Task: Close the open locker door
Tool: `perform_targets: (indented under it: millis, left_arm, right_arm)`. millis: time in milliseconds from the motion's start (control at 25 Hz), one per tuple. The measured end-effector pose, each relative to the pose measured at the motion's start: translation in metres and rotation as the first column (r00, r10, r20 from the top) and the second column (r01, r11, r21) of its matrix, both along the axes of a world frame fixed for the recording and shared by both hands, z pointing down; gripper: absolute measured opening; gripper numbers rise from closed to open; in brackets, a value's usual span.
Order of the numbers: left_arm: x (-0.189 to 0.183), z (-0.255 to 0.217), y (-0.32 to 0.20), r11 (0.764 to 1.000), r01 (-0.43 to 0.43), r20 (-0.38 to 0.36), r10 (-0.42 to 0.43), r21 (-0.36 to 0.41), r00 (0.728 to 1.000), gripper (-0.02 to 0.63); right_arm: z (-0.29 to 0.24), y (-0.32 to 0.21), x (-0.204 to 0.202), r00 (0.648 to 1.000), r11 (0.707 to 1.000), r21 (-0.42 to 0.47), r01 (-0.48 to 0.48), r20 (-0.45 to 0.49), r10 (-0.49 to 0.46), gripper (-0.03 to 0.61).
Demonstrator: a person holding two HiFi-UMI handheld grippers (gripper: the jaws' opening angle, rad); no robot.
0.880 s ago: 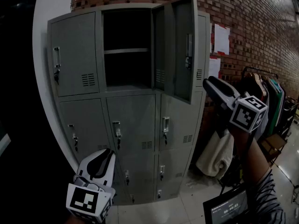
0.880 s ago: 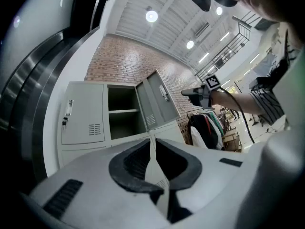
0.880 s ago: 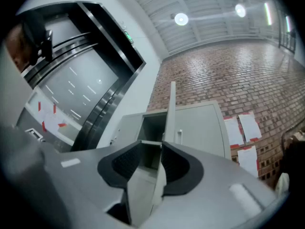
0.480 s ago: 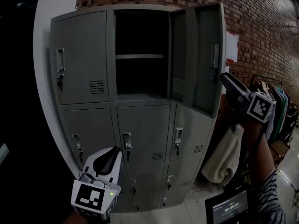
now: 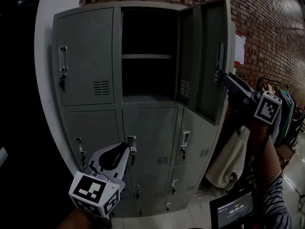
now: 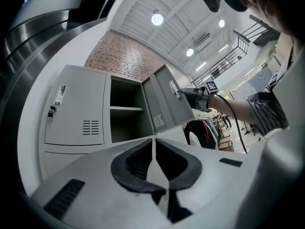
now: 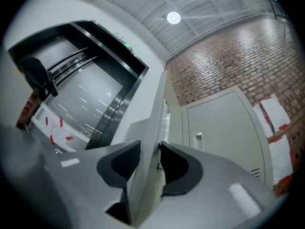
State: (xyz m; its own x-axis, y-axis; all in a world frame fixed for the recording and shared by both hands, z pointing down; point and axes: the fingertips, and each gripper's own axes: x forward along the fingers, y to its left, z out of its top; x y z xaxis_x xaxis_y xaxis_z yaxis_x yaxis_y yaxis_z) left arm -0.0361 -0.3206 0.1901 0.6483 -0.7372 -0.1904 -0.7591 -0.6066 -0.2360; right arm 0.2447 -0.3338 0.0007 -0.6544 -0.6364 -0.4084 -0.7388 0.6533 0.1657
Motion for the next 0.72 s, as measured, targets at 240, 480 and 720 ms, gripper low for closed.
perform_targets:
  millis: [240, 480, 720]
  left_arm:
    - [-0.013, -0.004, 0.000, 1.000, 0.003, -0.028, -0.003, -0.005, 1.000, 0.028]
    - [-0.046, -0.006, -0.001, 0.999, 0.042, -0.053, -0.042, -0.008, 0.998, 0.026]
    - [-0.080, -0.011, -0.019, 0.997, 0.062, -0.096, -0.066, -0.048, 0.993, 0.025]
  right_arm:
    - [0.002, 0.007, -0.067, 0.995, 0.994, 0.044, -0.098, 0.014, 0.097, 0.124]
    - [0.005, -0.005, -0.130, 0.991, 0.989, 0.052, -0.136, -0.005, 0.136, 0.100]
    - [0.006, -0.039, -0.188, 0.993, 0.994, 0.035, -0.108, -0.035, 0.109, 0.086]
